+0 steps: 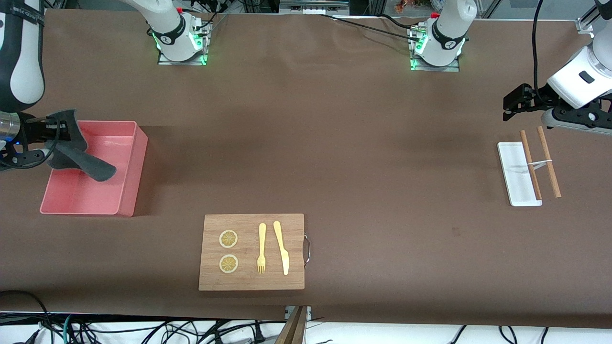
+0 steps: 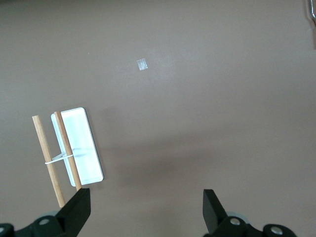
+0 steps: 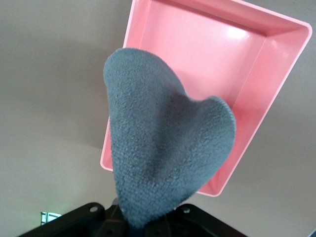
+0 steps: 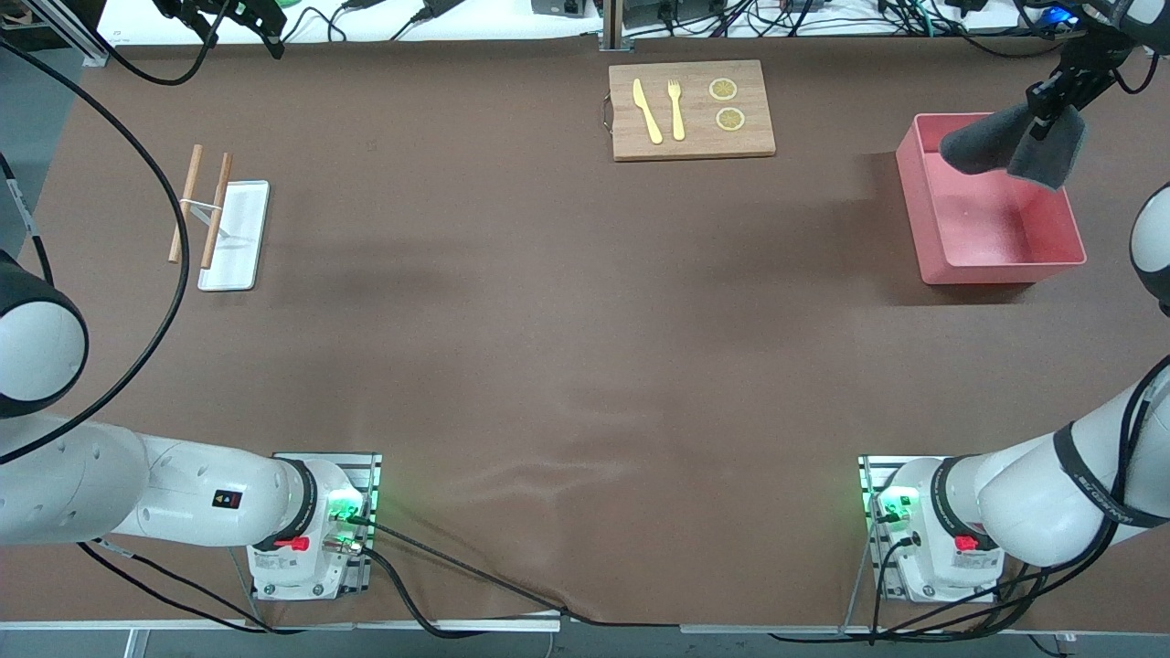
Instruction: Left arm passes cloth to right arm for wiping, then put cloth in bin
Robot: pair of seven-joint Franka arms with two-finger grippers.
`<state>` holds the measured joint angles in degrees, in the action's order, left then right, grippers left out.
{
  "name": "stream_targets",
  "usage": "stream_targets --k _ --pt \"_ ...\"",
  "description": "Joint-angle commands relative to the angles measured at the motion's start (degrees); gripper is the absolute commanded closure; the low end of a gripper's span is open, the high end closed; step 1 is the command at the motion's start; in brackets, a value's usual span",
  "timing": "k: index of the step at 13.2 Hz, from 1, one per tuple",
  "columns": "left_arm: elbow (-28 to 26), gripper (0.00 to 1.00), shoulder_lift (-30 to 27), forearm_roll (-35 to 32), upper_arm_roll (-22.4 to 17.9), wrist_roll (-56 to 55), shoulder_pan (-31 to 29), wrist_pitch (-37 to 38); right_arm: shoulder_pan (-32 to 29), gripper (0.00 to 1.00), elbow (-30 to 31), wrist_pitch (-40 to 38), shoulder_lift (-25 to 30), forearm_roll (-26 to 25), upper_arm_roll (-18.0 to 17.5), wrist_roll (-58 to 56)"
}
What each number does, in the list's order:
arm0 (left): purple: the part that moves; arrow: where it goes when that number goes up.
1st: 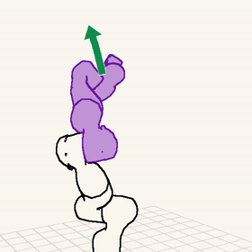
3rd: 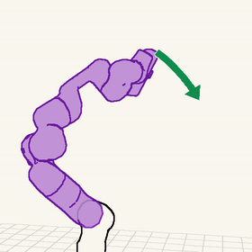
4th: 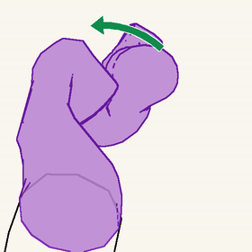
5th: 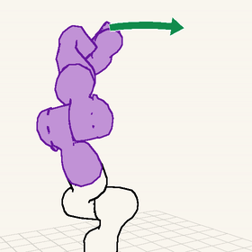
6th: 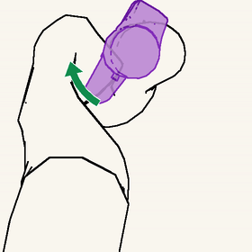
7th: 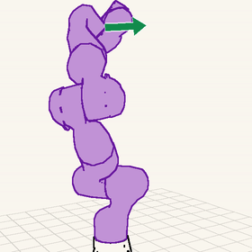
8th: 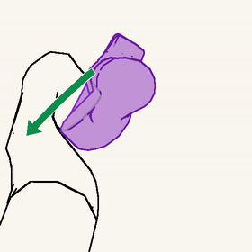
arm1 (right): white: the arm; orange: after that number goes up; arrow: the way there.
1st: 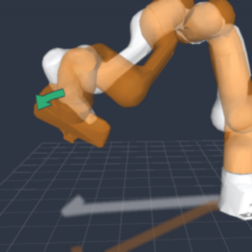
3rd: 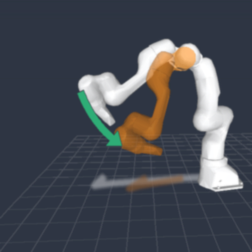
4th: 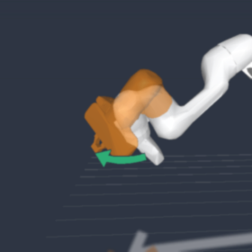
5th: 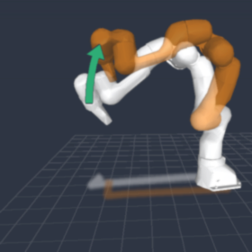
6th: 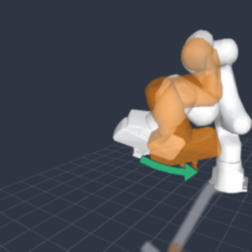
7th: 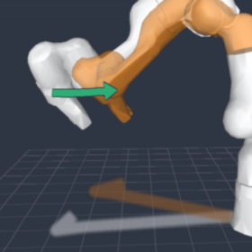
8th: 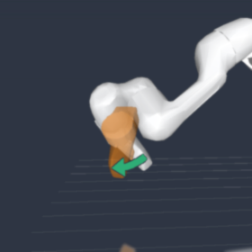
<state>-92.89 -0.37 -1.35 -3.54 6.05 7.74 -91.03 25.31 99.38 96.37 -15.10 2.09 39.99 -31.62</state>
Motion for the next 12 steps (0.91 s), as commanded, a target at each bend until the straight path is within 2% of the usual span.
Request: stream_targets --k 1,2,3,8,11,12 --pt "-0.28 0.0 -0.77 -0.84 0.11 0.37 0.17 0.68 -0.16 0.78 -0.15 1.1 -2.65 0.1 0.35 -0.38" --pt "-0.28 0.0 -0.77 -0.84 0.11 0.37 0.17 0.68 -1.3 0.52 0.2 1.45 -3.7 0.63 0.35 -0.29" --pt "-0.28 0.0 -0.77 -0.84 0.11 0.63 0.17 0.68 -1.57 0.02 0.46 2.59 -3.97 1.5 0.35 -0.2" --pt "-0.19 0.0 -0.77 -0.84 0.11 0.37 0.17 0.76 -0.35 0.0 -1.28 1.81 -3.28 1.86 -0.09 6.11" --pt "-0.1 0.0 -0.77 -0.84 0.37 0.28 0.35 0.68 4.91 0.0 -6.98 -3.53 -2.75 1.95 0.0 15.07" --pt "0.07 0.0 -0.68 -0.76 0.37 0.37 0.35 0.68 6.15 0.0 -7.87 -5.12 -1.7 3.52 0.0 15.96"
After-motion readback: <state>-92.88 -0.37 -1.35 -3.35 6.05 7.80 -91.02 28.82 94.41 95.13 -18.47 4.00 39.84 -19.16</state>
